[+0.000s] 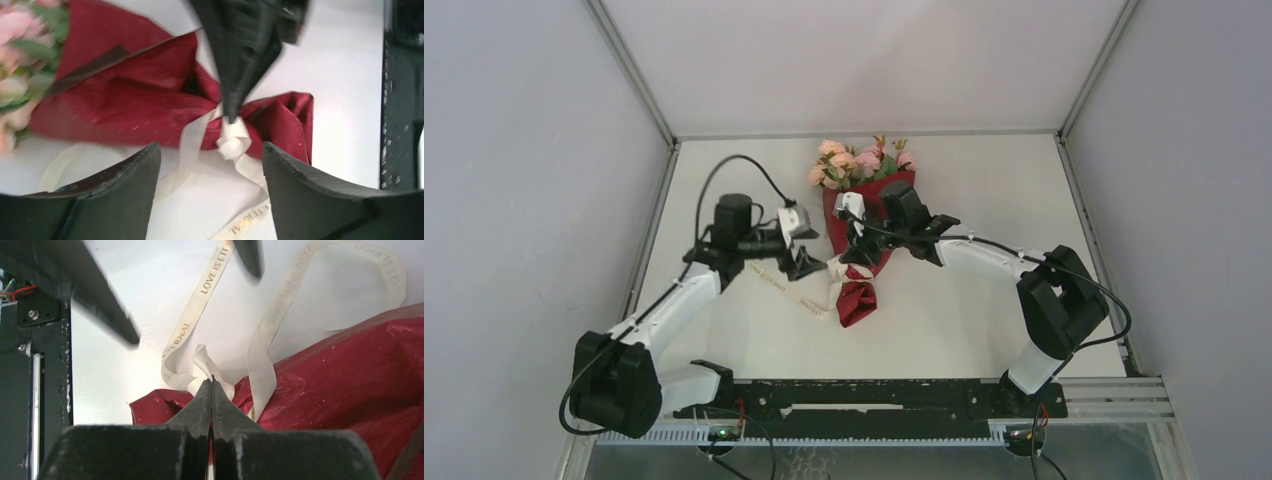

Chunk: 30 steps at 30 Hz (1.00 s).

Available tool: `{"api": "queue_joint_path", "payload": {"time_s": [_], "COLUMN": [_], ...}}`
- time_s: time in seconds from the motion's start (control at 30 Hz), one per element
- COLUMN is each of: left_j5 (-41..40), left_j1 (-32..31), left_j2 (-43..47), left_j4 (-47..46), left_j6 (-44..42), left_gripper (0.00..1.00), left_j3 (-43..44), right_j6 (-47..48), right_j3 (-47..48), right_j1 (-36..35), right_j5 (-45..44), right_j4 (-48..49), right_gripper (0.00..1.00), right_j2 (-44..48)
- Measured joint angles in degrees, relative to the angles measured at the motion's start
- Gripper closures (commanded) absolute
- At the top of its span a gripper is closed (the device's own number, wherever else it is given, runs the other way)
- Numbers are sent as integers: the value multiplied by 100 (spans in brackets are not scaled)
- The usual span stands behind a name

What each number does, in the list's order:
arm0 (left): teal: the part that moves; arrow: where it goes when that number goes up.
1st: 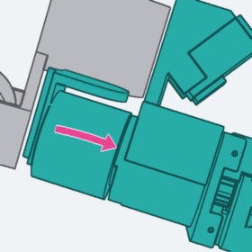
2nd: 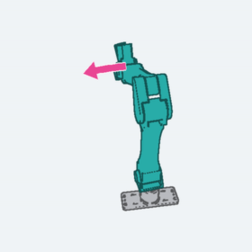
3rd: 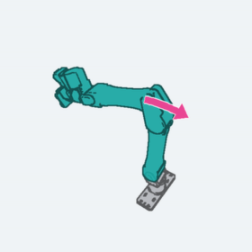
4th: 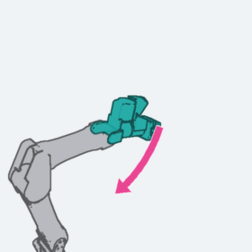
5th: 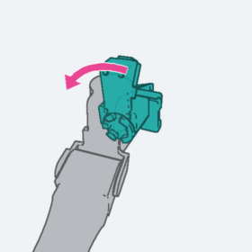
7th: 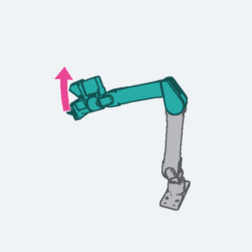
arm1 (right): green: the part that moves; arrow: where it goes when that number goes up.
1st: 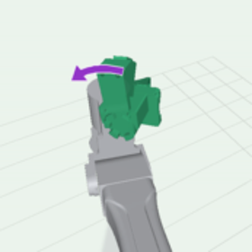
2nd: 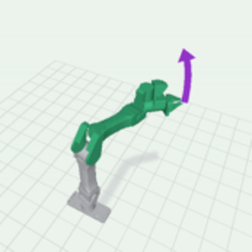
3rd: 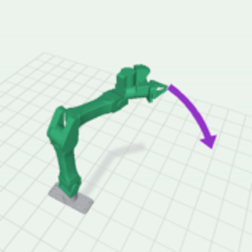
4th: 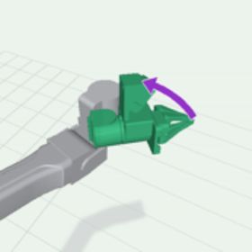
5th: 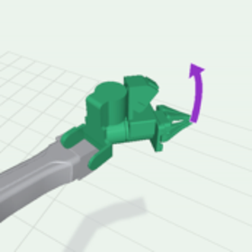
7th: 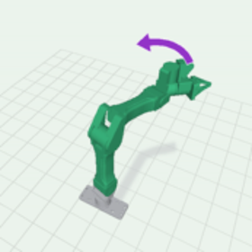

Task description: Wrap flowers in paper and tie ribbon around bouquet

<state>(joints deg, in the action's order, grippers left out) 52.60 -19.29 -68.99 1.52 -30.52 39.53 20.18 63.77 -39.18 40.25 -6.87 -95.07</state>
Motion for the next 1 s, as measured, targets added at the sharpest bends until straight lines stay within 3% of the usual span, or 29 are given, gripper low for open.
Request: {"api": "queue_joint_path", "payload": {"time_s": [0.07,0.17,0.27,0.37,0.53,0.63,0.8,1.0], "left_j5": [-203,-1287,-2310,-2935,-3445,-3628,-3840,-3971], "left_j1": [326,820,1196,1447,1512,1460,1246,1126], "left_j2": [26,-168,-1056,-2170,-3416,-3932,-4363,-5134], "left_j4": [833,1869,2988,3818,4221,4133,4089,4406], "left_j6": [413,1305,1746,2068,2437,2459,2396,2236], "left_gripper": [33,31,24,3,0,5,26,42], "left_j3": [671,1661,3067,4380,4830,4763,4771,5313], "right_j6": [-142,-284,-363,-420,-544,-616,-713,-831], "right_j3": [0,0,0,0,0,0,0,0], "right_j1": [-39,-153,-284,-365,-398,-398,-398,-393], "right_j5": [-98,-260,-385,-487,-649,-697,-726,-717], "right_j4": [66,90,101,116,120,120,116,118], "right_gripper": [100,100,100,100,100,100,100,100], "right_j2": [0,-7,-28,-57,-103,-109,-120,-120]}}
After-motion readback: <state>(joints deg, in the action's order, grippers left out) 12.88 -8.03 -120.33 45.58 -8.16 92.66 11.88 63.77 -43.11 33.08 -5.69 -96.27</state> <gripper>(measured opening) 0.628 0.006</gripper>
